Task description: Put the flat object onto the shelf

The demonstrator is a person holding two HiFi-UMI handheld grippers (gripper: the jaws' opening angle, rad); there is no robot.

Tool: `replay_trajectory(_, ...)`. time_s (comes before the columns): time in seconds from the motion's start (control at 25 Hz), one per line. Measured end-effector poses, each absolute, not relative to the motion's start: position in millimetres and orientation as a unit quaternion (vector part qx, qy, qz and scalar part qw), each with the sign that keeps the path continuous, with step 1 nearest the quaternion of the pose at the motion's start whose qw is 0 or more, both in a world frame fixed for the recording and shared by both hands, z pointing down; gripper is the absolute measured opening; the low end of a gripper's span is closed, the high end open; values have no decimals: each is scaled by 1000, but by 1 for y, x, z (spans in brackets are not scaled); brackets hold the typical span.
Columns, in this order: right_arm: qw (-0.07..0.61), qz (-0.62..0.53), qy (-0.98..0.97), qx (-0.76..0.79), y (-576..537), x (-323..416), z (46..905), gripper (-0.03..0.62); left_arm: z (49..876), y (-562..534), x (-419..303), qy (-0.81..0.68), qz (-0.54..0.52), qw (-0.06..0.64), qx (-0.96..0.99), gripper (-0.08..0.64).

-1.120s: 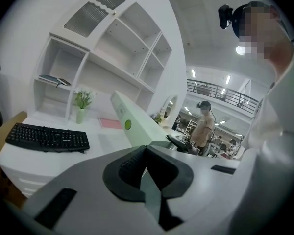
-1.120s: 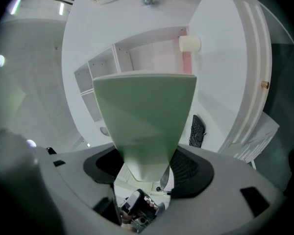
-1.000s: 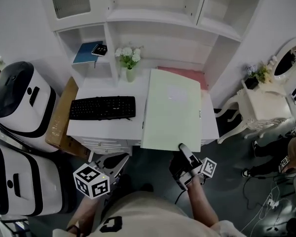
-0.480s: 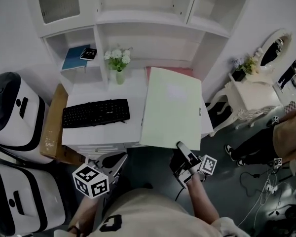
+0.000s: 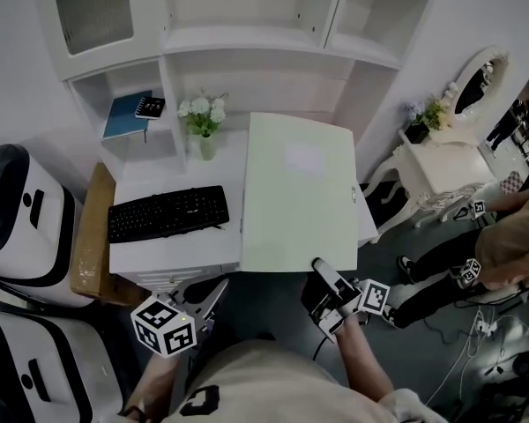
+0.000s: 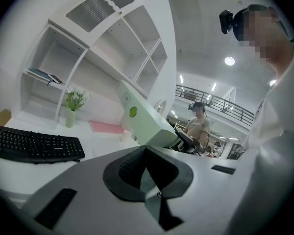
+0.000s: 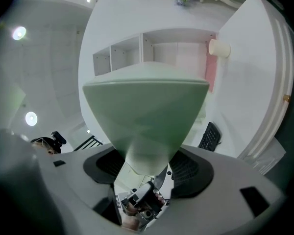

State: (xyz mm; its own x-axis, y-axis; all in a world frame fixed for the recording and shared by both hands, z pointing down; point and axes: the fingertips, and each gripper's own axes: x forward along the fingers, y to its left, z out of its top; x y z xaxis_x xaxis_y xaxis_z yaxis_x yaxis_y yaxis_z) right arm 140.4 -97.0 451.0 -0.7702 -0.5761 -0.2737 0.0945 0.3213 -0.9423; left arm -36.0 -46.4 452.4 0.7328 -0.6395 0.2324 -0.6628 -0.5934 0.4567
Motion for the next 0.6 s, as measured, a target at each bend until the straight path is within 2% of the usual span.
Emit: replay_trajectory(0.6, 306, -545, 771, -123, -103, 121, 420, 295, 451, -48, -56, -378, 10, 262, 888, 14)
